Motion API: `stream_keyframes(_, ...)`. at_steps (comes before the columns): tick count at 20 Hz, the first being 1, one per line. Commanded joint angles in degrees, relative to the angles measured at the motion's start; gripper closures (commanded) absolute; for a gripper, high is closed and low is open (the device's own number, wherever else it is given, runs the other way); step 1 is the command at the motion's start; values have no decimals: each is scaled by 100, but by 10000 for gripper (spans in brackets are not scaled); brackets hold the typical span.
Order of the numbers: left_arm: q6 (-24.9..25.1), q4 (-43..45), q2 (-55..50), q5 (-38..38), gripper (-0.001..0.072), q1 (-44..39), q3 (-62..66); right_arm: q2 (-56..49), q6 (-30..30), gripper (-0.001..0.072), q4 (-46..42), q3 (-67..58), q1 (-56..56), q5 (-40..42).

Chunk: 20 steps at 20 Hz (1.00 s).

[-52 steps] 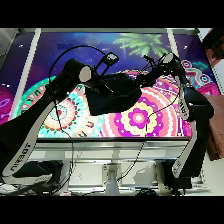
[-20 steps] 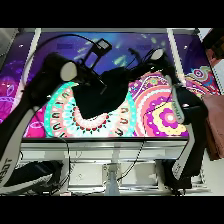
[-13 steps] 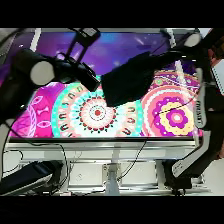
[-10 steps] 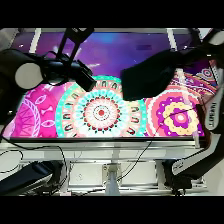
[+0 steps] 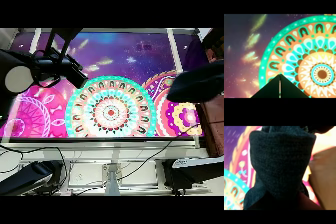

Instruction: Fold the clothes and pants, and hang the long-sleeved shirts on hangers.

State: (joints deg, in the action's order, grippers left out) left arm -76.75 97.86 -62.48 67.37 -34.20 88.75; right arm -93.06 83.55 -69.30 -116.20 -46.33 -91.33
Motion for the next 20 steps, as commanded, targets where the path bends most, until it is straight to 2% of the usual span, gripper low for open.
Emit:
stream_keyframes(1, -2, 262, 9, -2, 679, 2, 7, 378, 304, 662, -245, -4, -1287, 179)
stream_keyframes(3, -2, 262, 9, -4, 679, 2, 7, 520, 455, 662, -332, -2, -1926, 162)
stream_keyframes(5, -2, 262, 9, -4, 679, 2, 7, 592, 457, 662, -549, 35, -2433, -188)
stream_keyframes(9, -24, 260, 7, -4, 679, 2, 7, 592, 901, 662, -1987, 654, -3034, -1255)
stream_keyframes(14, -87, 262, 7, -4, 679, 2, 7, 627, 1003, 660, -1961, 1298, -3344, -1412)
stream_keyframes(15, -87, 262, 7, -4, 679, 2, 7, 627, 1001, 603, -1958, 1342, -3344, -1410)
stream_keyframes(17, -85, 262, 7, -4, 679, 2, 7, 625, 981, 219, -1860, 1351, -3342, -1357)
stream_keyframes(18, -85, 262, 7, -4, 678, 2, 7, 625, 977, 104, -1775, 1351, -3340, -1340)
stream_keyframes(20, -85, 262, 2, -4, 679, 2, 7, 627, 975, 98, -1646, 1351, -3338, -1307)
